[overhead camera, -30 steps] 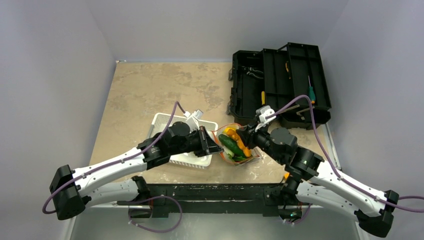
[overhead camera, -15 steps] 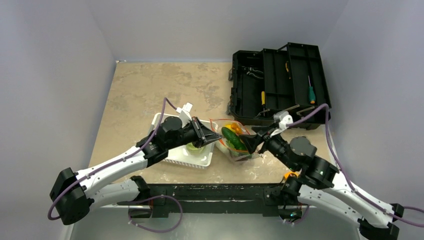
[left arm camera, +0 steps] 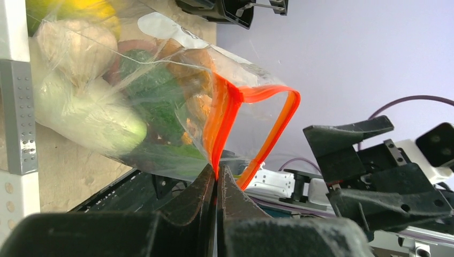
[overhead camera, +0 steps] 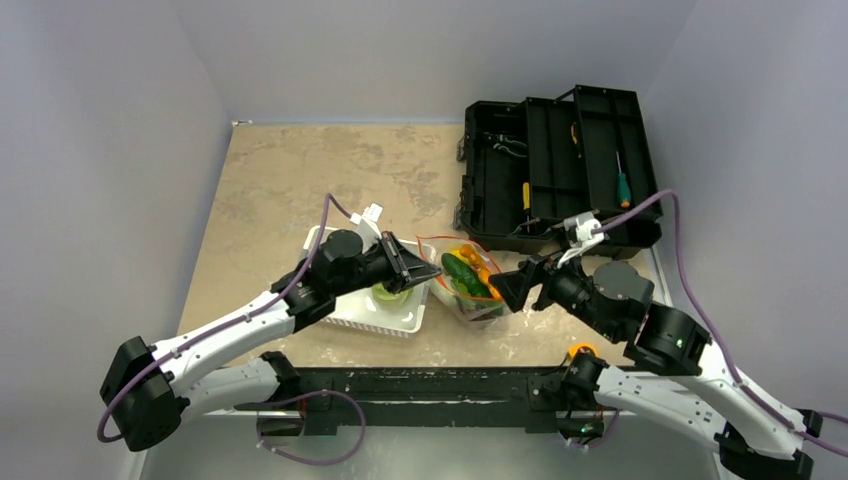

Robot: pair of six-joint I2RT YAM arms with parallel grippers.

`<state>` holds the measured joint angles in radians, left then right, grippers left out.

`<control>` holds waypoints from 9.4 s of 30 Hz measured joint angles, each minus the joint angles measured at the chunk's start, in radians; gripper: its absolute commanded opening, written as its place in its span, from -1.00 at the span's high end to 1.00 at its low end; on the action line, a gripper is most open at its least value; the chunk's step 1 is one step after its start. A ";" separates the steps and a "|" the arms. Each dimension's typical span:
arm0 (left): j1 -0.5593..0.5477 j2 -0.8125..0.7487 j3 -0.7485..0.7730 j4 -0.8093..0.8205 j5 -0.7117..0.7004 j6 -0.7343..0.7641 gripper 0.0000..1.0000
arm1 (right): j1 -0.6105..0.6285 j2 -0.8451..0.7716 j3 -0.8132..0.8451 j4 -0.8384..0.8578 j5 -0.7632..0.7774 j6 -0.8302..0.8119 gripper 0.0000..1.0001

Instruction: Place the food in the zip-top bag and seal the zipper

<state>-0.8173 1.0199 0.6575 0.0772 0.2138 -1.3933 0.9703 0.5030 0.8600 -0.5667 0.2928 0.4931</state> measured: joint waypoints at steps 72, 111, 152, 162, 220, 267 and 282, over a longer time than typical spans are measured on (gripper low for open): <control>0.098 -0.269 0.114 -0.501 -0.174 0.262 0.66 | 0.024 0.393 -0.012 0.253 -0.095 -0.235 1.00; -0.171 0.251 0.621 -0.782 -0.005 1.622 0.42 | 0.024 0.286 -0.162 0.399 -0.155 -0.270 1.00; -0.053 0.201 0.505 -0.572 0.081 1.479 1.00 | 0.024 -0.039 -0.649 0.969 -0.074 -0.401 0.12; -0.053 0.201 0.505 -0.573 0.106 1.480 1.00 | 0.019 -0.022 -0.755 1.121 0.050 -0.416 0.09; -0.042 0.217 0.507 -0.581 0.169 1.482 0.79 | -0.121 0.155 -0.658 1.206 -0.207 -0.448 1.00; -0.127 0.448 0.794 -0.597 0.339 1.955 0.37 | -0.121 0.070 -0.529 0.917 -0.289 -0.414 1.00; -0.119 0.469 0.801 -0.638 0.351 1.953 0.99 | -0.121 0.070 -0.529 0.915 -0.296 -0.415 1.00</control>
<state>-0.9360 1.4887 1.4582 -0.5606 0.5644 0.5594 0.8494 0.5732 0.3305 0.3481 -0.0032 0.0780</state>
